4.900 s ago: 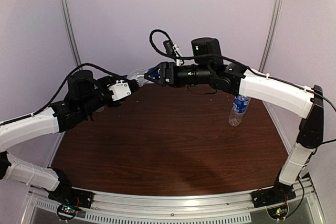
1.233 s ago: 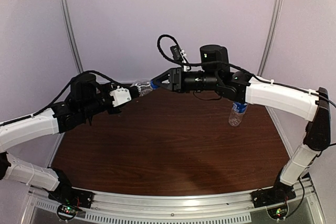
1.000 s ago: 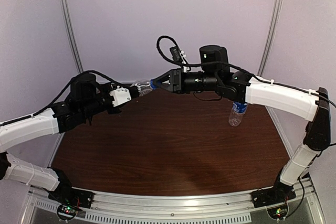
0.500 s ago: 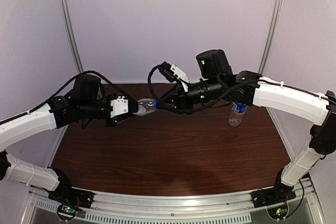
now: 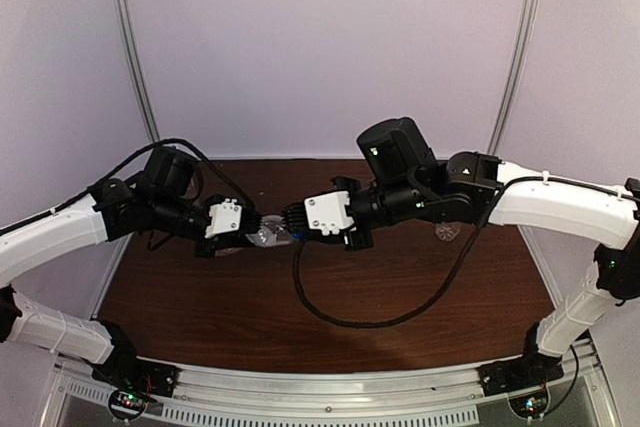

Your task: Unscrew the bottle caps

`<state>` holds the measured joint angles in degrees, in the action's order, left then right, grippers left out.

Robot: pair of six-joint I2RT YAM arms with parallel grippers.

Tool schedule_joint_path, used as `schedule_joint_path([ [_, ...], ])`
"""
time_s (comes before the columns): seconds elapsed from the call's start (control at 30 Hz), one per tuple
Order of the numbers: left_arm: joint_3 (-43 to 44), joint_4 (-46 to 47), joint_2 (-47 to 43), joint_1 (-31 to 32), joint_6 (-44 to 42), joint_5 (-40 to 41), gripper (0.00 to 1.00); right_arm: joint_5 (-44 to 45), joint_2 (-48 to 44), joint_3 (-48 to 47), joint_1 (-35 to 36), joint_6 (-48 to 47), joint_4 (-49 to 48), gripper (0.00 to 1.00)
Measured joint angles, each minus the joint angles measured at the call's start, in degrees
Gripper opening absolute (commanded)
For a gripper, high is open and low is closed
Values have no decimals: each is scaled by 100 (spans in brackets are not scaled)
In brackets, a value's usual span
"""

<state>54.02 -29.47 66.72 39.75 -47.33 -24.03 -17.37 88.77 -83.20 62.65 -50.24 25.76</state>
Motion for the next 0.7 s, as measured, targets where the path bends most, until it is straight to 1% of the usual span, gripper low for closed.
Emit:
schedule_joint_path([
  [0.03,0,28,0,0,11,26,8,42,-28,63,4,-57,-79,77],
  [0.07,0,44,0,0,28,17,8,92,-44,103,9,-52,-160,97],
  [0.1,0,66,0,11,42,0,8,166,-50,125,13,-61,-254,99],
  [0.23,-9,247,-9,46,103,59,8,415,-55,136,11,275,-656,100],
  [0.27,-37,376,-26,48,144,160,10,463,-59,136,4,505,-769,100],
  [0.37,-192,780,-90,48,299,560,12,422,-144,136,-79,1390,-1043,100],
  [0.43,-323,1156,-116,48,426,988,12,173,-236,136,-225,2190,-1246,100],
  [0.6,-575,2369,-120,48,514,2129,12,-516,-348,188,-1073,4977,-2127,85],
  [0.7,-691,3021,-122,48,365,2610,12,-549,-284,212,-1405,6341,-2389,80],
])
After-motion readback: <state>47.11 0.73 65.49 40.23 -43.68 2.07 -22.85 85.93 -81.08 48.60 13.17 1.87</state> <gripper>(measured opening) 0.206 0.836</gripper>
